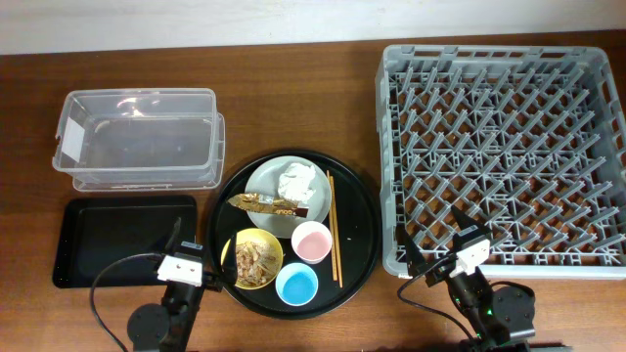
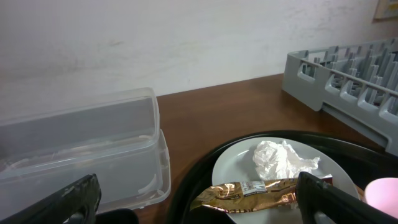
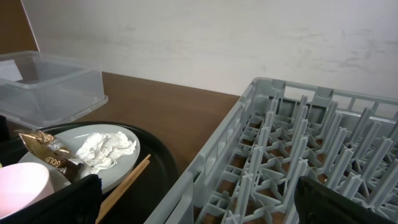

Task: Sort waste into correct bins and load items into the dishwasher rack

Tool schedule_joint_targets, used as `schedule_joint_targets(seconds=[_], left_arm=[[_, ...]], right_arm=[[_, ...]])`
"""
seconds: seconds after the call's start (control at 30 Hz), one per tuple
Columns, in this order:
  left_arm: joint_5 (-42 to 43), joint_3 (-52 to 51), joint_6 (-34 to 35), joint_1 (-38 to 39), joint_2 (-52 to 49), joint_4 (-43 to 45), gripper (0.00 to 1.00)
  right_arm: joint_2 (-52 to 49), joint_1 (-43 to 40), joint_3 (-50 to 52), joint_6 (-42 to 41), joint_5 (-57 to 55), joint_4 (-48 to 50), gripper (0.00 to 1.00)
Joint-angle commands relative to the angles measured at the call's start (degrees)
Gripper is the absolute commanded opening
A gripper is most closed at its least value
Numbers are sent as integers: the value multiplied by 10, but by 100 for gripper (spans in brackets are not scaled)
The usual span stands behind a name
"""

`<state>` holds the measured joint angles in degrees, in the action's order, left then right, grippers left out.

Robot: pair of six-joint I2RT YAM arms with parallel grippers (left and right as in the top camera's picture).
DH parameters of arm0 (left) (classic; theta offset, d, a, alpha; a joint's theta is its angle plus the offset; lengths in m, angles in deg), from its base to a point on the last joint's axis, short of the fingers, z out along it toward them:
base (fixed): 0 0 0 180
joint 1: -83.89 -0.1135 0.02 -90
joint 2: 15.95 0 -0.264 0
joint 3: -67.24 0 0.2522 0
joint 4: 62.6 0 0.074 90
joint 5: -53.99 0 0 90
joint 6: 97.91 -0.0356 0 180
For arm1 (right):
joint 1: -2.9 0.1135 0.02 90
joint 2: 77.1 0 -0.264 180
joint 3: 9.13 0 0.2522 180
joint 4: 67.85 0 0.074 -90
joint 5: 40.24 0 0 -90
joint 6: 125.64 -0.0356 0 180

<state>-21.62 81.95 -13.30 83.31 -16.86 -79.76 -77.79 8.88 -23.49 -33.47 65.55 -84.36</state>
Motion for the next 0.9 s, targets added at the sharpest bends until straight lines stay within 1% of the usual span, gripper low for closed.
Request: schedule_joint_targets(seconds=[0.0, 0.33, 0.4, 0.47, 0.53, 0.57, 0.6, 0.67, 0.7, 0.77, 0.8, 0.87], left_arm=[[2, -4, -7, -3, 3, 1, 99], [11, -4, -7, -3, 3, 1, 99], [43, -4, -7, -3, 3, 3, 99], [91, -4, -7, -3, 3, 16, 99], [137, -3, -7, -3, 3, 57, 99], [160, -2, -7, -3, 3, 85, 99], [167, 5, 10, -3, 3, 110, 99], [167, 35, 68, -3, 3, 121, 99], [167, 64, 86, -3, 2, 104, 99], [160, 132, 90, -3, -11, 19, 99], [156, 175, 90, -3, -28, -39, 99], [156, 292, 90, -3, -100, -178, 99]], right_arm=[[3, -4, 3, 4, 1, -2, 99], [3, -4, 3, 3, 9, -3, 99], [3, -4, 3, 2, 34, -1, 98], [3, -4, 1, -47, 52, 8, 99], [3, -4, -13, -92, 74, 8, 98], [3, -4, -21, -97, 83, 8, 98], [3, -4, -40, -106, 97, 3, 99], [2, -4, -97, -106, 105, -34, 99], [-1, -4, -134, -106, 104, -68, 98], [-33, -4, -229, -106, 103, -157, 98], [-57, -4, -272, -106, 103, -197, 98], [-157, -4, -416, -106, 103, -322, 98]])
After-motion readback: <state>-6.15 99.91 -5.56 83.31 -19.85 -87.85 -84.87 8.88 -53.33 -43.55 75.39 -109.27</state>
